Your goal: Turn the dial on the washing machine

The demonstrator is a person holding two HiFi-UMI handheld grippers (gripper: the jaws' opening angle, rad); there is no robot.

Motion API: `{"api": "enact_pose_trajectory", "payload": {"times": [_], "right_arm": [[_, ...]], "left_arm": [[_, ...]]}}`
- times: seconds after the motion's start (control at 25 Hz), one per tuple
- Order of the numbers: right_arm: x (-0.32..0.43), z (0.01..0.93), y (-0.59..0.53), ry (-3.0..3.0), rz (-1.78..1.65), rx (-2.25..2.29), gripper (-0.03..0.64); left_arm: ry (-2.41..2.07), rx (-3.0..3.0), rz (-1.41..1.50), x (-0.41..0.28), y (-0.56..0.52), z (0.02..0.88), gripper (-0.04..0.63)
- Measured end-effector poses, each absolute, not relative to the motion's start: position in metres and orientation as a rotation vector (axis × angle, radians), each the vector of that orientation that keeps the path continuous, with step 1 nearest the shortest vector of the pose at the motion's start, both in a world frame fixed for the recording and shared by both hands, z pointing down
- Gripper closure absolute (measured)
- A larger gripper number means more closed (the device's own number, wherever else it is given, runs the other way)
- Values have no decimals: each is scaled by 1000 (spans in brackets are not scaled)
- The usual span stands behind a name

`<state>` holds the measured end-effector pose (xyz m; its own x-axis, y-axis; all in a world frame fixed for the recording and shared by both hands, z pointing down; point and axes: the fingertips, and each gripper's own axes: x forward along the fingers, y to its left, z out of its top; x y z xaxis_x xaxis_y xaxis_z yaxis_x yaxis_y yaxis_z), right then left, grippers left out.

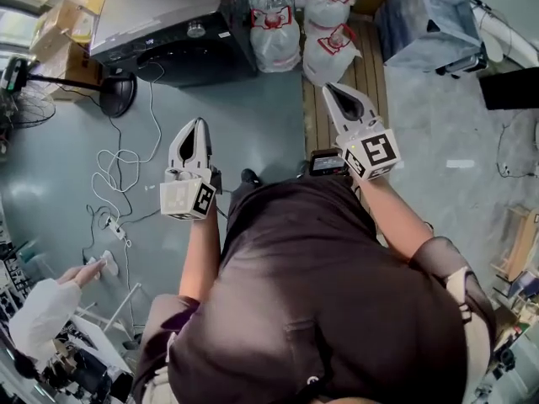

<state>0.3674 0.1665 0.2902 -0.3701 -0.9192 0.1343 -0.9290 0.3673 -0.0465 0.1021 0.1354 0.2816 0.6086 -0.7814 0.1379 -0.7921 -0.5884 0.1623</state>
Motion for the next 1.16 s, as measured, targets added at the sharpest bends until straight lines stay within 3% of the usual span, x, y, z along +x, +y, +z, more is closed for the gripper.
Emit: {"api": "enact_pose_trajectory", "payload": {"times": [1.16], "right_arm": [[306,288,140,-2463,174,1802,595]], "left_arm": [[-1177,2687,70,47,101,274,580]]}}
